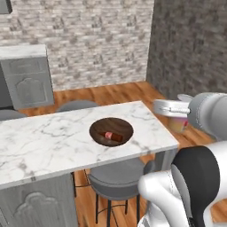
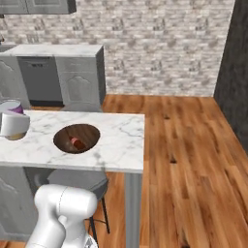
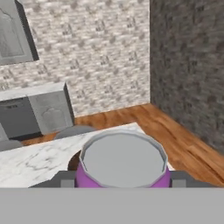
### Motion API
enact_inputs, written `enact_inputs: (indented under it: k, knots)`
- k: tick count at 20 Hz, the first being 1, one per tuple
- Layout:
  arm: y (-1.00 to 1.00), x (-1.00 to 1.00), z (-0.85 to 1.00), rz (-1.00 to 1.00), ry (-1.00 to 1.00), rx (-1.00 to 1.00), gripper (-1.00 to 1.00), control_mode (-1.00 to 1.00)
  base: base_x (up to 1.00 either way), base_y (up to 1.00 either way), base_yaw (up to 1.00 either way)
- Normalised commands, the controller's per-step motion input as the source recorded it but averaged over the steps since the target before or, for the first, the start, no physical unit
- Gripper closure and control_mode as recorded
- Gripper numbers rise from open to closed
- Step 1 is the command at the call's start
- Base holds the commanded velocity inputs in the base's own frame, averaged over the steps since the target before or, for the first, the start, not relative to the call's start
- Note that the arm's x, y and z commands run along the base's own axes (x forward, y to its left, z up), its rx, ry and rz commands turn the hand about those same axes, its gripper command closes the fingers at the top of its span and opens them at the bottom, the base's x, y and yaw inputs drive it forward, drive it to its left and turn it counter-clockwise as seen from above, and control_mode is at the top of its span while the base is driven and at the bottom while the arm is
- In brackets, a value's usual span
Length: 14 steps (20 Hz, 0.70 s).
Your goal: Open the fridge, grab two sodas, and place both sodas inside the bowl with ice on the dining counter.
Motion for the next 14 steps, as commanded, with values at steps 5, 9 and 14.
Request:
enact_inputs:
  k: [5, 9, 14]
  knots:
    - [-0.02, 0.08, -0.09, 0.00, 0.00, 0.00, 1.00, -1.00, 0.44, -0.14, 0.10]
    - [-0.13, 0.88, -0.51, 0.10, 0.32, 0.00, 1.00, -1.00, 0.00, 0.00, 0.00]
    - [-0.05, 1.00, -0.62, 0.13, 0.66, -0.01, 1.00, -1.00, 0.00, 0.00, 0.00]
